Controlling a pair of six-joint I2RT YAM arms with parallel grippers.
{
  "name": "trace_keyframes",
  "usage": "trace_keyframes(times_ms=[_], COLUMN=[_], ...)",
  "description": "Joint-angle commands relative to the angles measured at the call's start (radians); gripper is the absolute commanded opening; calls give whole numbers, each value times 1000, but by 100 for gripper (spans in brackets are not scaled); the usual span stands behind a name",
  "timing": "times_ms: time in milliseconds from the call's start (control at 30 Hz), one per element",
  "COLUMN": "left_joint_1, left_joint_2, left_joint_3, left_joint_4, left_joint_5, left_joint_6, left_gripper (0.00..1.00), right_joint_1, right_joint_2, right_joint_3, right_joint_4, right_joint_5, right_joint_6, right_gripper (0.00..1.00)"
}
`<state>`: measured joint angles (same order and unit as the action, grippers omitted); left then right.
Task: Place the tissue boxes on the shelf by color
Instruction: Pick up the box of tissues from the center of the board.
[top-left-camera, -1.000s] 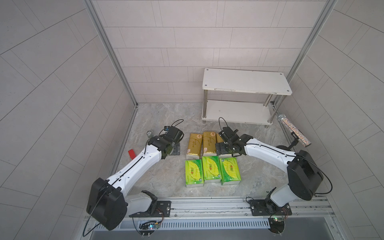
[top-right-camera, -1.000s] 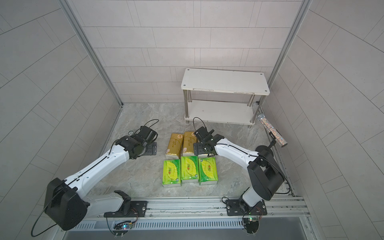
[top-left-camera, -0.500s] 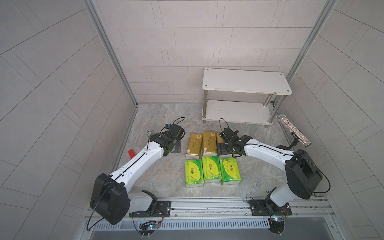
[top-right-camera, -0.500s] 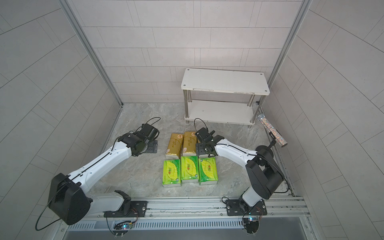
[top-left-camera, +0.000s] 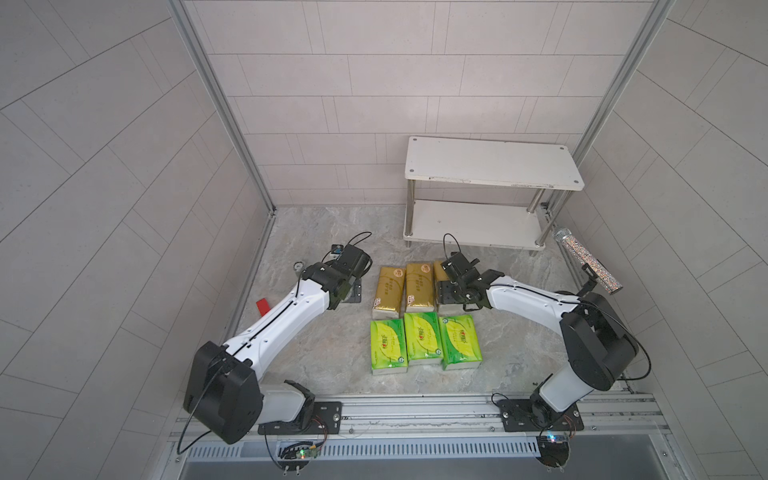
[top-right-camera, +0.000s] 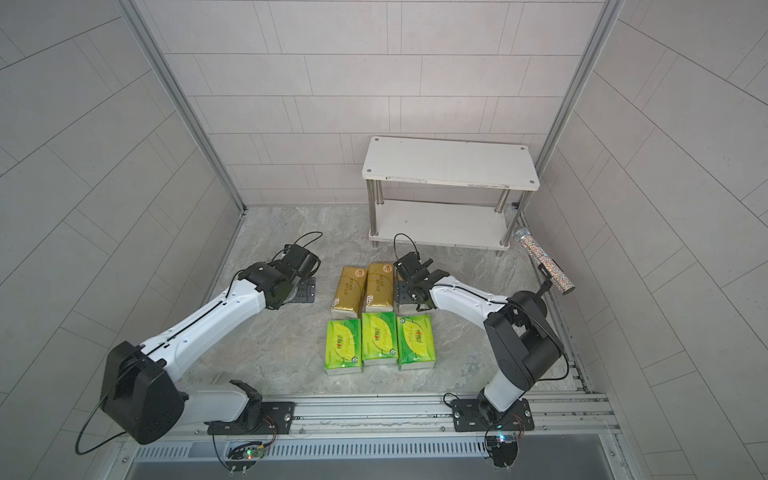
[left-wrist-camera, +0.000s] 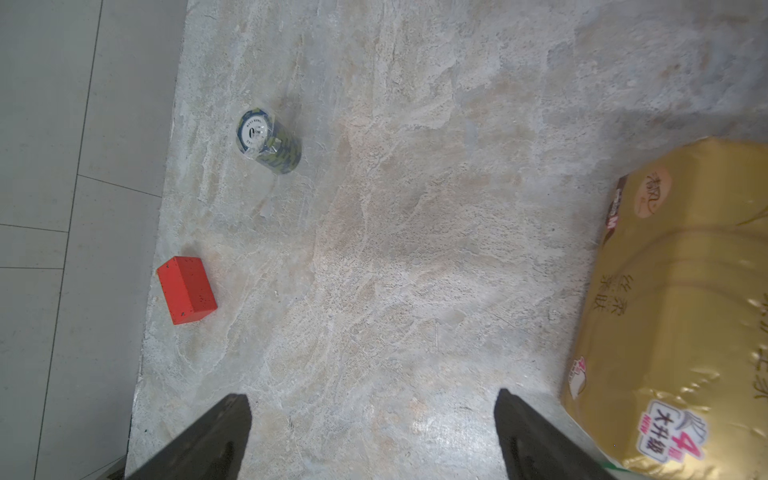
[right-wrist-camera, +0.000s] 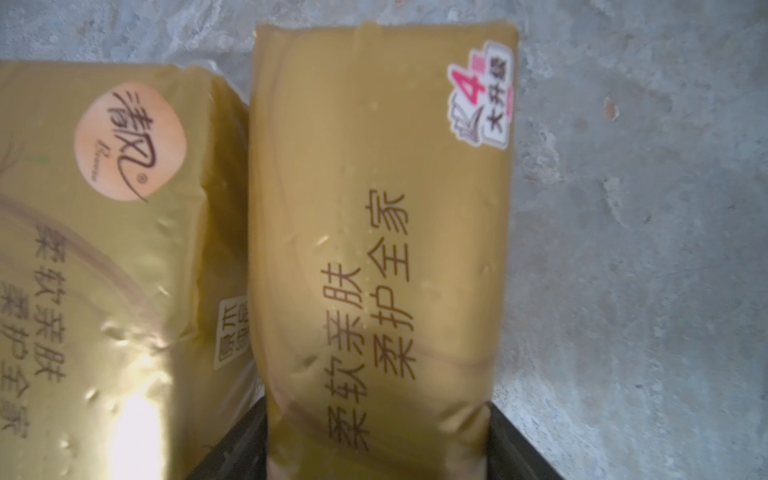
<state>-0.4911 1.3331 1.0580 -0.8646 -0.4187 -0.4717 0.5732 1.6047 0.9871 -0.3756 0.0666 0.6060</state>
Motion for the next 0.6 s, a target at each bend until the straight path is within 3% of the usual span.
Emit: trace_keyframes(times_ms=[0, 200, 567], left_joint_1=[-3, -2, -3], left_joint_2=[-11, -5, 1], left_joint_3=[26, 35, 63], left_joint_4=[-7, -7, -10], left_joint_5=[-48, -46, -50], left_joint_6=[-1, -2, -2], left_gripper=[100, 100, 100], right_joint_1=[-6, -38, -296], right_joint_2=[-29, -142, -254], right_joint_3=[-26, 35, 154], right_joint_4=[-63, -163, -254], right_joint_5=[51, 78, -2], right_joint_6=[-10, -43, -172], right_gripper=[73, 70, 67])
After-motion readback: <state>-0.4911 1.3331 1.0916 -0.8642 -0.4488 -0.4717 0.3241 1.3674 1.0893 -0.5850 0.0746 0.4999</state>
